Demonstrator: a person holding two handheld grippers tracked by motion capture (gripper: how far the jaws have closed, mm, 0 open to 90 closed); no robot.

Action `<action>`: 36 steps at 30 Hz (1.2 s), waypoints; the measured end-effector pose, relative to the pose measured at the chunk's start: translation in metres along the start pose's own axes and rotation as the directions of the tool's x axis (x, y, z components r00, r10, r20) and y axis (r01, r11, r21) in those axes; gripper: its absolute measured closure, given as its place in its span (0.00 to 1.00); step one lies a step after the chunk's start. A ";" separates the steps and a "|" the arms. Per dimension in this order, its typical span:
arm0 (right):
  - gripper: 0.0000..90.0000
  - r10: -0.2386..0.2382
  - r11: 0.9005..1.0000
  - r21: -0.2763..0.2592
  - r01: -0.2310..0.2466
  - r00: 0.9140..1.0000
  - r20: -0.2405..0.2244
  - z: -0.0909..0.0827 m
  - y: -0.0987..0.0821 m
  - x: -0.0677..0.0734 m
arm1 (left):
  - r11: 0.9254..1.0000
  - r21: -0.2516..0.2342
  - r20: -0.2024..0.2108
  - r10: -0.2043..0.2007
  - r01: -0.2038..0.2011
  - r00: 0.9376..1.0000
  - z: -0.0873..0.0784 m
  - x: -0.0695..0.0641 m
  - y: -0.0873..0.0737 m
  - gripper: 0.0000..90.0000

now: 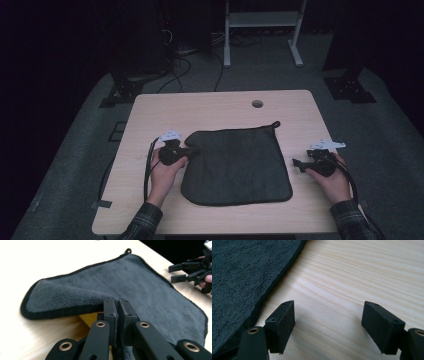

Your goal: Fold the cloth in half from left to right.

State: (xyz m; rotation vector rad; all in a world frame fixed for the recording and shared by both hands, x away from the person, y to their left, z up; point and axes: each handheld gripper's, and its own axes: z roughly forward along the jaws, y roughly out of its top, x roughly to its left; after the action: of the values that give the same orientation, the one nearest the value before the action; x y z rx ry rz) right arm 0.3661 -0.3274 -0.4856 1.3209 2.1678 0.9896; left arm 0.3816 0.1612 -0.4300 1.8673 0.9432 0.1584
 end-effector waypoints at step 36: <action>0.28 -0.001 1.000 0.000 0.001 1.000 0.000 0.000 0.000 0.000 | 0.999 -0.002 0.154 0.052 -0.053 0.987 0.083 -0.049 0.050 0.94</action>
State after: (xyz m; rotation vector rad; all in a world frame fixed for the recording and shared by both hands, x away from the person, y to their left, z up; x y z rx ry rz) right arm 0.3662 -0.3274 -0.4857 1.3201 2.1681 0.9896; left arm 0.4150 0.0591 -0.4156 1.8785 0.7889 0.0434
